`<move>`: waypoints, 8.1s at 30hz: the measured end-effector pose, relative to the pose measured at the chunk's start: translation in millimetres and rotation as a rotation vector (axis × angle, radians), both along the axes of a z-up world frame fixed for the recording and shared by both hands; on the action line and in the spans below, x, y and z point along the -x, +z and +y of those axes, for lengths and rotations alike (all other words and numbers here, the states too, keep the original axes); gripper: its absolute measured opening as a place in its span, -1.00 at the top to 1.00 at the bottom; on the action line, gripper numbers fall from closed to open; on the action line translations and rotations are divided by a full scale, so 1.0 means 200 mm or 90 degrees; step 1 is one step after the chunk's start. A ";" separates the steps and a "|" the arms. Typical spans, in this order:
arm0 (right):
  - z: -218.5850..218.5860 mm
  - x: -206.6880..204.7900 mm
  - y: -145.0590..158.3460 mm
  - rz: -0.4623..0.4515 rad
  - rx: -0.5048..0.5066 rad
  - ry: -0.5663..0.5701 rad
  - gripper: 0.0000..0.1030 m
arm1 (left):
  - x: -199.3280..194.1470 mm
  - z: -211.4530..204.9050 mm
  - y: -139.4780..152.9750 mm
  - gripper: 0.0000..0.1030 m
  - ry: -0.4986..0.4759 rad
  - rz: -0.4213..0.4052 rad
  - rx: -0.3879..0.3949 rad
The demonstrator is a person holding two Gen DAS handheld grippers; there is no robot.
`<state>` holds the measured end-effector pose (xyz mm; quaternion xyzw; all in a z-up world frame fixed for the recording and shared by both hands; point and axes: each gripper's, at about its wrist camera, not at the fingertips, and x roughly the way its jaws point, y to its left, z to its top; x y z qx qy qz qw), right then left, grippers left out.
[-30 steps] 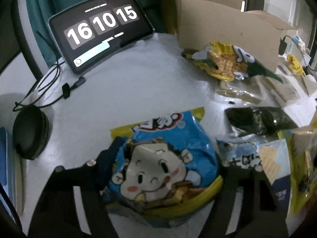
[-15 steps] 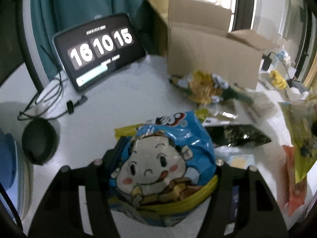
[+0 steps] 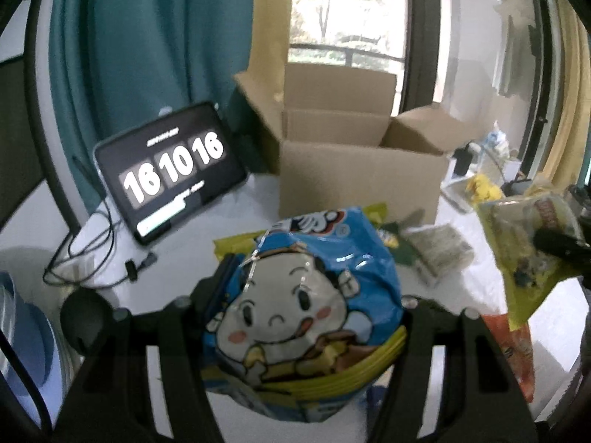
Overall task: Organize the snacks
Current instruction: 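Carry the blue cartoon bag and yellow Lay's bag into the box and release both, then grasp the orange bag with the right tool while the left tool grasps the blue-and-white bag, then carry the orange bag and blue-and-white bag into the box and release both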
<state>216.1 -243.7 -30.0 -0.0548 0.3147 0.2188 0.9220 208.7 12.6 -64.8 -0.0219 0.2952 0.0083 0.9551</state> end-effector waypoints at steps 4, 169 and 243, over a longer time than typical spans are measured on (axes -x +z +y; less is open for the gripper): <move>-0.01 -0.03 0.04 -0.010 -0.002 -0.002 -0.07 | -0.01 -0.03 0.08 -0.24 -0.016 -0.026 -0.004; -0.23 0.17 -0.65 0.218 -0.023 -0.121 -0.12 | -0.02 -0.18 -0.54 -0.07 -0.105 0.174 0.039; 0.16 -1.06 0.13 -0.034 -0.060 0.005 0.47 | -1.01 -0.10 0.25 0.30 -0.124 -0.084 -0.008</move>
